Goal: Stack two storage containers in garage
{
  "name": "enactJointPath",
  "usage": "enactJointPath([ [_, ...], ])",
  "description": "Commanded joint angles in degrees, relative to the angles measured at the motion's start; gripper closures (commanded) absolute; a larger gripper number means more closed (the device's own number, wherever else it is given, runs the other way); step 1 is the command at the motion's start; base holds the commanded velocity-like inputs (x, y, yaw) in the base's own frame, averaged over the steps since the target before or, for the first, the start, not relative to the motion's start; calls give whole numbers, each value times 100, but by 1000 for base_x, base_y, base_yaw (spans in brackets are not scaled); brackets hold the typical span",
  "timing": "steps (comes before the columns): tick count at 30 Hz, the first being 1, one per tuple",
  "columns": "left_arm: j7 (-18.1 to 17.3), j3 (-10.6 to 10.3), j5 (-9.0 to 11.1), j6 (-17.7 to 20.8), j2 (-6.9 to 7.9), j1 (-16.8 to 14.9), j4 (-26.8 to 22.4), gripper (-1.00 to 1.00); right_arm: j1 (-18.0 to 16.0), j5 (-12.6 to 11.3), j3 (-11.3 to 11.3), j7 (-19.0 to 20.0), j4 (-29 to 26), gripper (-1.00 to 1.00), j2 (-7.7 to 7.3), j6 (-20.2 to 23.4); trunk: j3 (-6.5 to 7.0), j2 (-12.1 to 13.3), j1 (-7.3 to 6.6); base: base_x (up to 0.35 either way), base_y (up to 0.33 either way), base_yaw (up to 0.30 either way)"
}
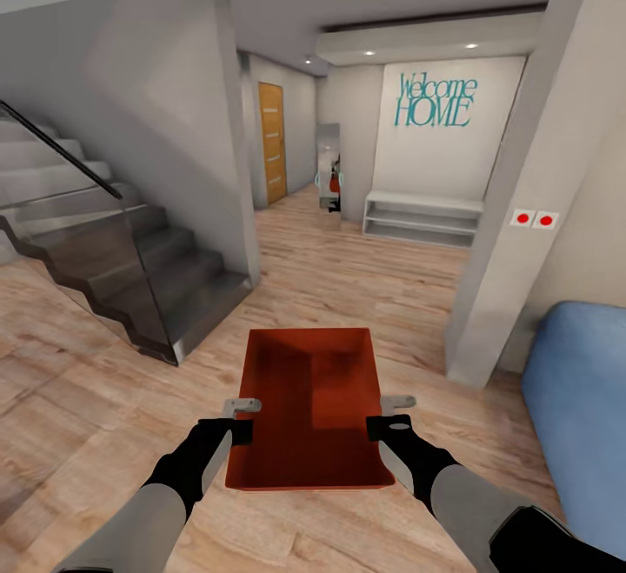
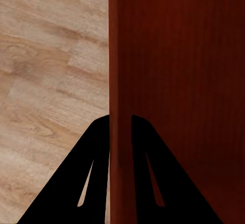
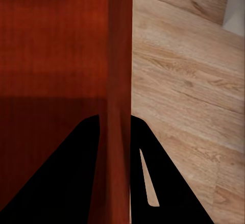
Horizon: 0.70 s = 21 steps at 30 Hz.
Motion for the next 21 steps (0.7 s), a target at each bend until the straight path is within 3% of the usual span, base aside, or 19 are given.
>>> enactJointPath([
  [1,53,26,-193,-347,-8,-5,-18,100,-2,-156,78,-34,2,100,1,36,-13,-13,7,322,0,0],
  [21,53,26,-187,-343,-8,-5,-15,100,-2,-156,78,-34,2,100,-1,35,-13,-13,7,322,0,0],
])
